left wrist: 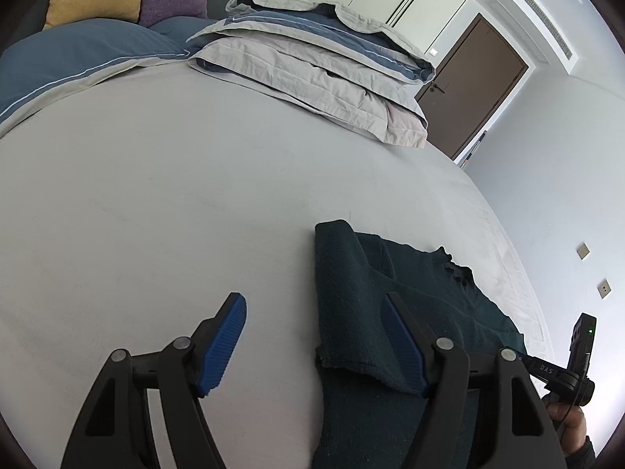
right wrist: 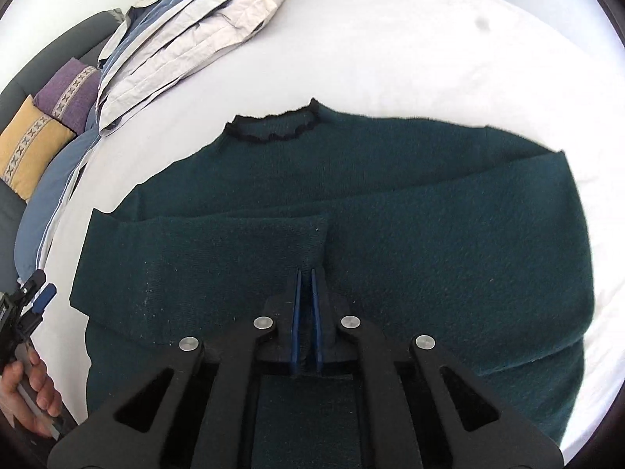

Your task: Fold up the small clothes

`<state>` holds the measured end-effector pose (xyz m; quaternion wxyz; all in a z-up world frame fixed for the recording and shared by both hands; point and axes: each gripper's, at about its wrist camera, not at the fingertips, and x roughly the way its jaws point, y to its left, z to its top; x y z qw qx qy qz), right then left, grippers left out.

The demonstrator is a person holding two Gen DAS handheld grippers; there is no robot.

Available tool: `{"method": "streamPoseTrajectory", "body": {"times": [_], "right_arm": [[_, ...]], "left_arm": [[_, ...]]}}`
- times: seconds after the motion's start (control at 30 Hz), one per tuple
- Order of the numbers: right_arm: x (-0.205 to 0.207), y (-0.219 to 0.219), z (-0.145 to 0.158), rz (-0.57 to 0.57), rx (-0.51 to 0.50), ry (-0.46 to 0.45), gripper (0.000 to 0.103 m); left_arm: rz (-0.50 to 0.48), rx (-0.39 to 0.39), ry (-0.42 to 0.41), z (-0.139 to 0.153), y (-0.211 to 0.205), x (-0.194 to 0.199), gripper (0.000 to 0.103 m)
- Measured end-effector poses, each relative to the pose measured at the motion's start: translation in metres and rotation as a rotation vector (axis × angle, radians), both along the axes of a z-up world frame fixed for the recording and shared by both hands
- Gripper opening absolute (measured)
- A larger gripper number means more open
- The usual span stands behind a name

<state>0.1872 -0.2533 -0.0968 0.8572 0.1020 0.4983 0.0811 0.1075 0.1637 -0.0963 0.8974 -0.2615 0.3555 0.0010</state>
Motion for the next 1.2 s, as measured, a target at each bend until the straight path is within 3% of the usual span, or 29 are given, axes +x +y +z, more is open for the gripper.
{"method": "streamPoseTrajectory", "body": {"times": [0.23, 0.6, 0.7, 0.77, 0.83, 1.1, 1.2], "right_arm": [[0.005, -0.031, 0.007, -0.043, -0.008, -0.005, 0.003], [-0.003, -0.049, -0.013, -0.044, 0.019, 0.003, 0.003], [-0.003, -0.053, -0.013, -0.043, 0.035, -0.013, 0.003], [-0.003, -0.051, -0.015, -0.035, 0.019, -0.011, 0.003], [-0.003, -0.048, -0.017, -0.030, -0.001, -0.008, 0.003], [0.000, -0.041, -0.026, -0.047, -0.026, -0.004, 0.003], [0.000, -0.039, -0.026, -0.047, -0.035, -0.003, 0.003]], "left_arm": [[-0.020, 0.020, 0.021, -0.001, -0.003, 0.023, 0.073], [-0.078, 0.070, 0.182, -0.029, -0.020, 0.111, 0.071], [-0.105, 0.066, 0.236, -0.046, -0.026, 0.128, 0.057], [-0.097, 0.104, 0.241, -0.051, -0.029, 0.130, 0.026], [-0.103, 0.109, 0.235, -0.055, -0.031, 0.128, 0.013], [-0.079, 0.175, 0.178, -0.058, -0.033, 0.106, 0.006], [-0.061, 0.164, 0.173, -0.060, -0.029, 0.103, 0.005]]}}
